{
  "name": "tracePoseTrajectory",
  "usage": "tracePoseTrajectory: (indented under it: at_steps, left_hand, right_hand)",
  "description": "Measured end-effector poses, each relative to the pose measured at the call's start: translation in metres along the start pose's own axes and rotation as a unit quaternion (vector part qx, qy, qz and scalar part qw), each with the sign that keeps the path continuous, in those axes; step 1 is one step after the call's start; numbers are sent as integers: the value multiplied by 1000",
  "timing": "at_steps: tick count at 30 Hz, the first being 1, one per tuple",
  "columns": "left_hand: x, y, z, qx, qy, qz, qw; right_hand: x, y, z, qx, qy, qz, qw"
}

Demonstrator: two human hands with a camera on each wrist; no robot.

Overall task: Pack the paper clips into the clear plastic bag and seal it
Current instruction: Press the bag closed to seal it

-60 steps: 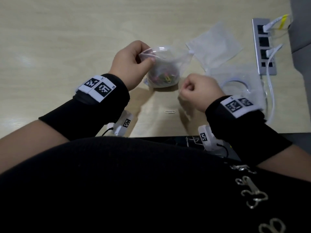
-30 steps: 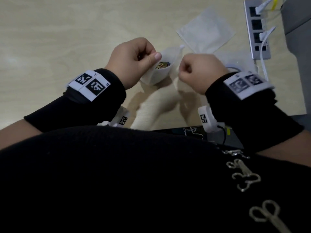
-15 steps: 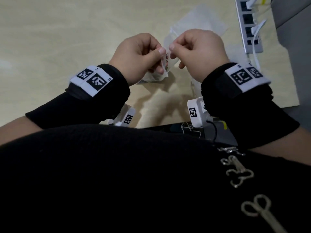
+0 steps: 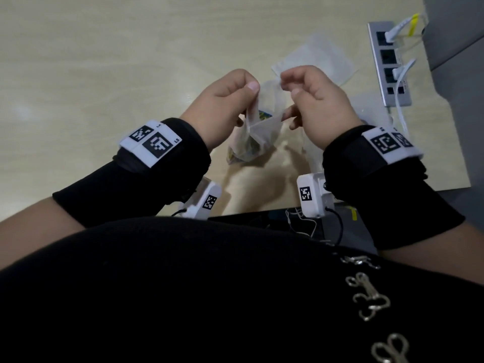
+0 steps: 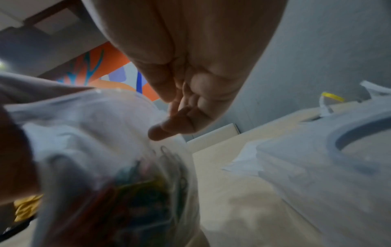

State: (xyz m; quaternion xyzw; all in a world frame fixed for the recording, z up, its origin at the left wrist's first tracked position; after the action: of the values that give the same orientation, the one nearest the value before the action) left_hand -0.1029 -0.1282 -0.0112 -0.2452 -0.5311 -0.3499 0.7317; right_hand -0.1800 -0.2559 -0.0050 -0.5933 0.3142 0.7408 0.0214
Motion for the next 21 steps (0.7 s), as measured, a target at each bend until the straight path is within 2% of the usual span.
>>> tracePoseTrajectory:
  at_steps: [2,4,7,12,13,17,19,21]
  left_hand:
    - [-4,-6,0,-18,14,23,999]
    - [-11,-7,-1,-14,34,19,999]
    - [-20,0,2,5,58,10,998]
    - [-25,5,11,-36,29,-180,983]
    - [-24,8,12,-22,18,-189,982]
    - [-8,35,4,115,-7,-122,986]
    - [-3,46,0,157,0,-120,980]
    - [-3,53,-7,188,19,-171,967]
  right_hand:
    - [5,-2,-3,-13,-2,-18,1000]
    - [8,-5,-4,-35,10,16,999]
    - [11,-3,-6,-10,13,24,1000]
    - [11,13,-9,93,16,12,995]
    - [8,16,-10,114,19,6,993]
    - [-6,34,-9,189,45,-21,981]
    - [-7,36,-11,186,43,-11,982]
    - [-5,34,-13,166,39,27,985]
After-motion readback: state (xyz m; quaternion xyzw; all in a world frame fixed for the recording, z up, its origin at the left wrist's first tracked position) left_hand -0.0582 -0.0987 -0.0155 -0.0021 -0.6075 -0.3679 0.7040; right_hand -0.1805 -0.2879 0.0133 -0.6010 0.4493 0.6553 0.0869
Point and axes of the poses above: each hand's wrist, its own z-axis away from the middle knuckle, its own y-axis out of the back of the hand, x = y × z, the point moved 8 cm from there along -z, towards the middle knuckle, and after that the axes turned 8 degrees about y, right-handed, at the moved point
